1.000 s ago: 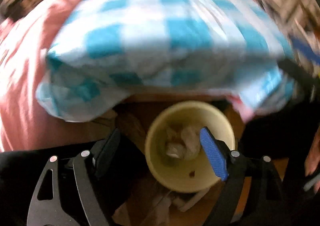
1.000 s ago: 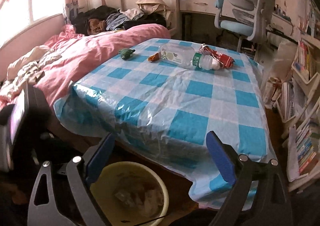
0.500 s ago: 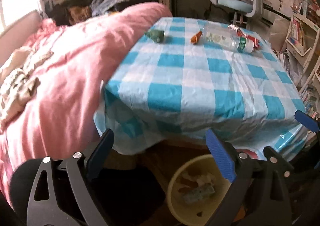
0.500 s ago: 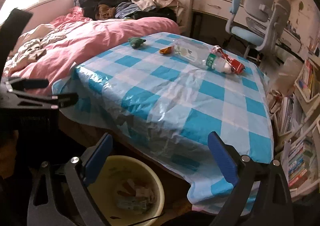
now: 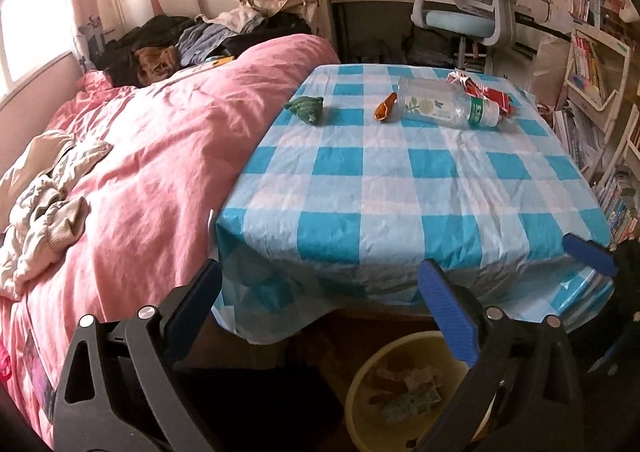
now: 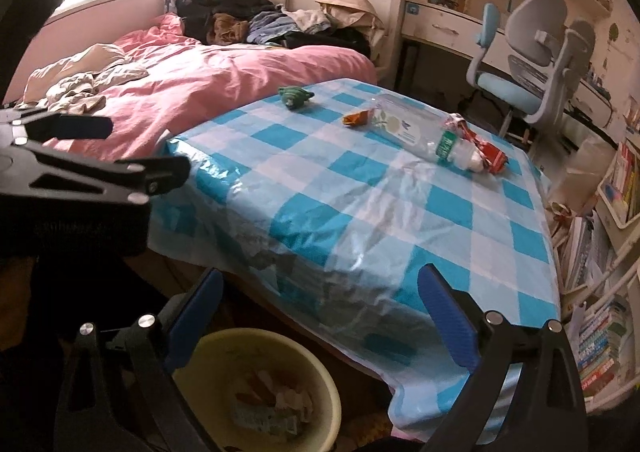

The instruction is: Collect trash

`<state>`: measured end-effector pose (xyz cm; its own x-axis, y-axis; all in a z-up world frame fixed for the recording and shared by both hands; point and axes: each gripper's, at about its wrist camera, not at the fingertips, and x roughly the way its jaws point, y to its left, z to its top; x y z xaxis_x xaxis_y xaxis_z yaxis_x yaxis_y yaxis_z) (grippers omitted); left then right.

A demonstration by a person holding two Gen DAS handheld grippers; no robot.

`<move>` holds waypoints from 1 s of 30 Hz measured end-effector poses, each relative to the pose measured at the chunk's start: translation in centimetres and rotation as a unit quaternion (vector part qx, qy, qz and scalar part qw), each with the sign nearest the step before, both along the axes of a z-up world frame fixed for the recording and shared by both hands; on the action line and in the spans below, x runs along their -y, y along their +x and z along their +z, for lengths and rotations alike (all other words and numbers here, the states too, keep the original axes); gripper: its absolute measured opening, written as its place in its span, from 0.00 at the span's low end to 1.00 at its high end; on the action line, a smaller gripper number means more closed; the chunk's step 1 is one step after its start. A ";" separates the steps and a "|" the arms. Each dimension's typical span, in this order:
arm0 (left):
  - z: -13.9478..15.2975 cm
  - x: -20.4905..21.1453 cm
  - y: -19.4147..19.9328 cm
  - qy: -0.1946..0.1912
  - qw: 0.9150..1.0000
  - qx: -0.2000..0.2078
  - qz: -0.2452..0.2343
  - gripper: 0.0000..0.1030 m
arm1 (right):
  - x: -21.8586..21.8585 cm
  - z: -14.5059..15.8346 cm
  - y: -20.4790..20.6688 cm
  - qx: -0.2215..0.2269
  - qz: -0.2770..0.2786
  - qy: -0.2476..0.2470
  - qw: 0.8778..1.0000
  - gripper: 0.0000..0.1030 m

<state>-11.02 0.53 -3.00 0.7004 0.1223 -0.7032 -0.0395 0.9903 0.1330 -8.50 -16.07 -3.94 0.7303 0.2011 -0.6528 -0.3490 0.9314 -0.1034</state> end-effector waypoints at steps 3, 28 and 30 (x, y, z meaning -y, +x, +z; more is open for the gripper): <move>0.3 -0.1 0.3 -0.004 1.000 0.001 -0.003 0.92 | -0.7 -0.2 0.2 -0.001 0.009 -0.001 1.000 0.91; -0.4 1.4 1.3 -0.113 0.989 -0.037 -0.086 0.93 | -1.1 -0.4 1.1 -0.002 0.024 0.010 1.000 0.91; -0.5 1.3 1.4 -0.117 0.989 -0.039 -0.086 0.93 | -1.1 -0.5 1.2 -0.002 0.024 0.009 1.000 0.91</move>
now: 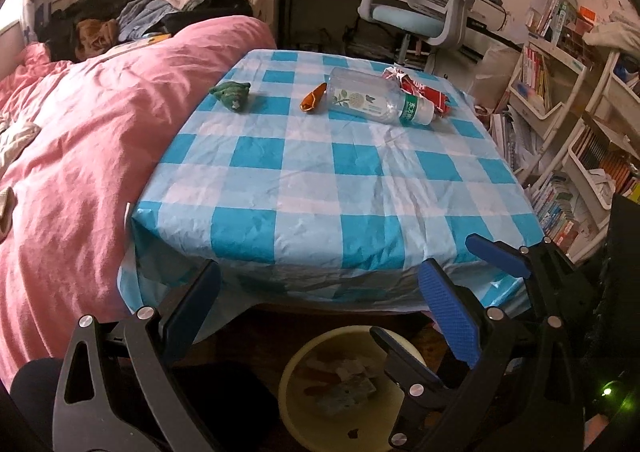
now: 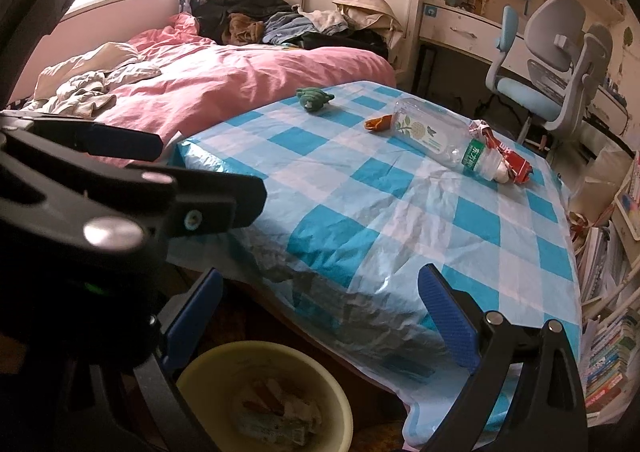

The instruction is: Collect trash

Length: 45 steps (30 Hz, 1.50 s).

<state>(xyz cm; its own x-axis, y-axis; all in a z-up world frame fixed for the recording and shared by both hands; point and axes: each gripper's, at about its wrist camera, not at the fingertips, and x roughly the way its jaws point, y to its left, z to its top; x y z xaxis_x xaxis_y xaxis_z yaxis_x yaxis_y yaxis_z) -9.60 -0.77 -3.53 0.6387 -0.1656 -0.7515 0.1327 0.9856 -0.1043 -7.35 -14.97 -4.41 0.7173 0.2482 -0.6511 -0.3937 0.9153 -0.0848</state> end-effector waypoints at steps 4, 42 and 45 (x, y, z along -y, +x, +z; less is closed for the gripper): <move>0.0 -0.1 0.0 -0.007 1.000 -0.001 0.000 0.93 | 0.0 0.0 0.0 0.001 0.000 0.001 1.000 0.91; 0.0 -0.4 0.4 -0.011 1.000 -0.003 0.016 0.93 | -0.4 -0.3 0.3 -0.001 0.001 -0.001 1.000 0.91; -0.1 -0.5 0.4 -0.012 1.000 -0.004 0.020 0.93 | -0.6 -0.4 0.2 -0.003 0.002 -0.003 1.000 0.91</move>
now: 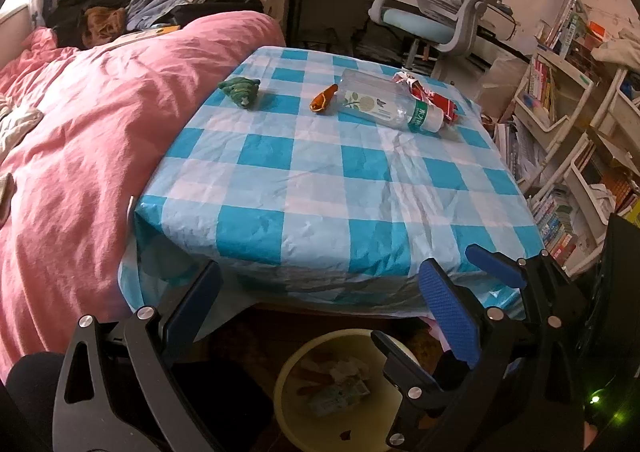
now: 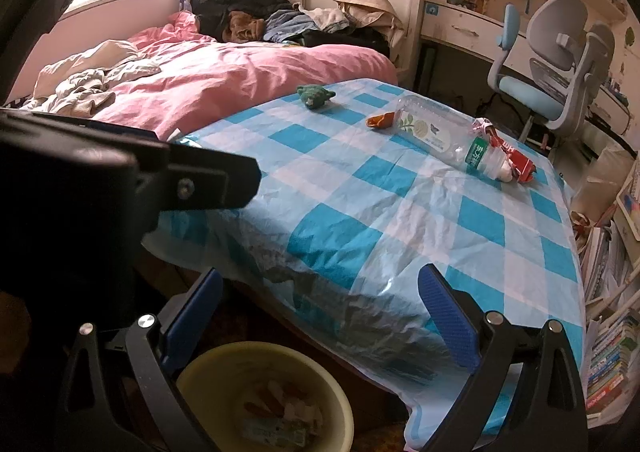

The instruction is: Collect trash

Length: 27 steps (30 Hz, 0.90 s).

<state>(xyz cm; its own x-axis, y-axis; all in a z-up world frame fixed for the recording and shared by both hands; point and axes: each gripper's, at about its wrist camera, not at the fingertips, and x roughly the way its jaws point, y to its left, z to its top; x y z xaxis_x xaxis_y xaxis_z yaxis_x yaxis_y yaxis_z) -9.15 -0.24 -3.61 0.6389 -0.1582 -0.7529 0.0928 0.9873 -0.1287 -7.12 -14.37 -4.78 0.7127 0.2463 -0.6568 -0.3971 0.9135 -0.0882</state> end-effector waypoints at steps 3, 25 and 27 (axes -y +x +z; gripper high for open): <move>-0.1 -0.1 0.0 0.003 1.000 -0.001 0.003 0.93 | -0.1 0.0 0.0 -0.001 0.000 -0.001 1.000 0.91; -0.3 -1.0 0.4 -0.006 1.000 -0.006 0.027 0.93 | -0.2 -0.5 0.0 -0.009 0.003 -0.012 1.000 0.91; -0.3 -1.1 0.4 -0.006 0.999 -0.005 0.031 0.93 | -0.2 -0.5 0.0 -0.010 0.002 -0.013 1.000 0.91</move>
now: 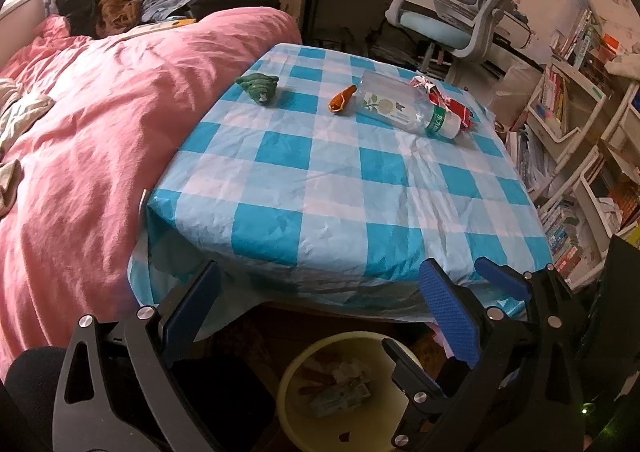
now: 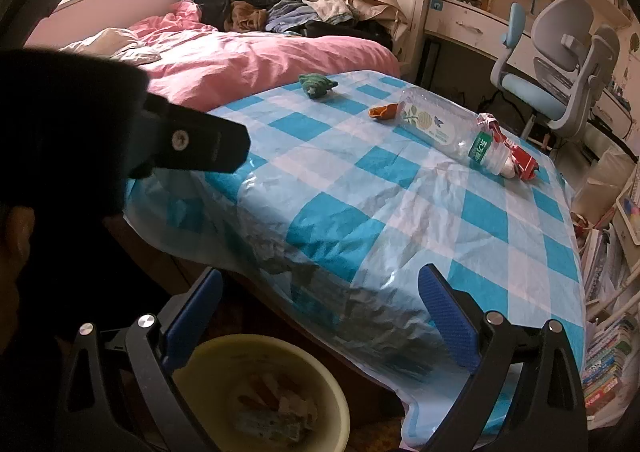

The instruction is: Collect trash

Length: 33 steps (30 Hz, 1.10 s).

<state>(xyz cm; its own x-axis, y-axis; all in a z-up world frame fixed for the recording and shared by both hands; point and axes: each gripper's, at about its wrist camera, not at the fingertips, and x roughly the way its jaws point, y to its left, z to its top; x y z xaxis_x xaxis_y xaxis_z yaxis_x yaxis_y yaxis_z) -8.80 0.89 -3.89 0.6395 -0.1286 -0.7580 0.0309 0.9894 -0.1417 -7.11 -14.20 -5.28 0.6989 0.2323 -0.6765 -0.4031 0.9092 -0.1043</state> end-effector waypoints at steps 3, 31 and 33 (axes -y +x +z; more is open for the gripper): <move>0.0 -0.3 0.0 -0.002 1.000 0.000 0.007 0.93 | 0.0 -0.1 0.0 -0.001 0.000 -0.003 1.000 0.91; -1.1 -1.3 -1.1 0.027 0.999 -0.018 0.039 0.93 | -0.5 -0.5 -1.5 0.007 0.000 -0.047 0.999 0.91; -1.1 -1.5 -1.1 0.028 0.999 -0.018 0.042 0.93 | -0.5 -0.5 -1.5 0.008 0.000 -0.050 0.999 0.91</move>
